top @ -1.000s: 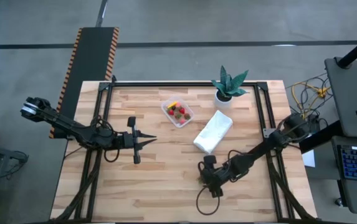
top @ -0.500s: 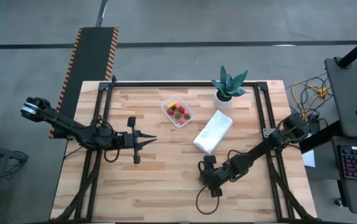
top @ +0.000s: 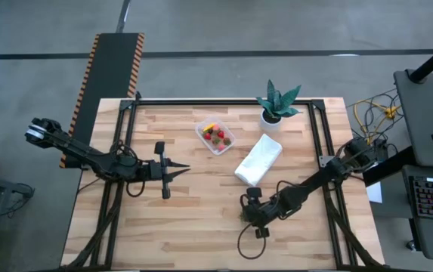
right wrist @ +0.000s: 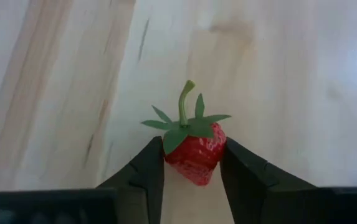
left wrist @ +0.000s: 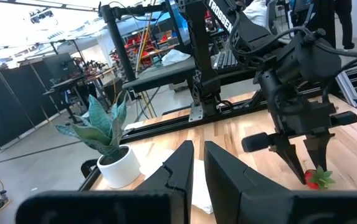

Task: Pick and placing Produce into tupperware
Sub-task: Put the strawberry into the transparent bin

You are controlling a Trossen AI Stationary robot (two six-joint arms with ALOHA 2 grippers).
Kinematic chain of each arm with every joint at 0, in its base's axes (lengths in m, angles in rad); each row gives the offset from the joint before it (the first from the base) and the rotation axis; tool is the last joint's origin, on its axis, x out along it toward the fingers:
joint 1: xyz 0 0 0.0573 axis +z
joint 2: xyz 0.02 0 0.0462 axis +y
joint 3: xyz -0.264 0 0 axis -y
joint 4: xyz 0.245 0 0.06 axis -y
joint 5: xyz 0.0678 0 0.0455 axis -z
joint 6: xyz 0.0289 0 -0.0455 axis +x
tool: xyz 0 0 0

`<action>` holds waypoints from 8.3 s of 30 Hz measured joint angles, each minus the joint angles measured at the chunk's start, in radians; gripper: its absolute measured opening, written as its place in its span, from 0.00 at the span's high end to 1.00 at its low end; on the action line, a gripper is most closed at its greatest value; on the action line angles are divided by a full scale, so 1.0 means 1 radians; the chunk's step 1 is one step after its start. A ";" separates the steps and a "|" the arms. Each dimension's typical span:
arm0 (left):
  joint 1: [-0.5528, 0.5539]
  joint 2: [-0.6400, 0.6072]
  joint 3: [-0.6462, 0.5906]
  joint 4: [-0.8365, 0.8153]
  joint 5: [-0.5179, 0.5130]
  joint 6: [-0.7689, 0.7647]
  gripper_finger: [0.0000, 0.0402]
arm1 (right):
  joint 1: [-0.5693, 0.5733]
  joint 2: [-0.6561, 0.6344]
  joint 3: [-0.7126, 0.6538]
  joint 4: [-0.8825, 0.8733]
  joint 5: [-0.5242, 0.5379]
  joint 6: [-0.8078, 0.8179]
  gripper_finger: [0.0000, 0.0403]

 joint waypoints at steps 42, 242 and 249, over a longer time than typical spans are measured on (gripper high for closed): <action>0.062 0.204 0.002 0.411 0.210 -0.055 0.65 | -0.268 -0.072 -0.153 1.038 0.180 -0.243 0.69; 0.722 1.069 1.120 -1.181 0.405 0.338 1.00 | -0.443 -0.869 -0.598 0.726 -0.056 -0.372 0.19; 0.722 1.069 1.120 -1.178 0.432 0.343 1.00 | -0.443 -0.869 -0.598 0.726 -0.056 -0.372 0.19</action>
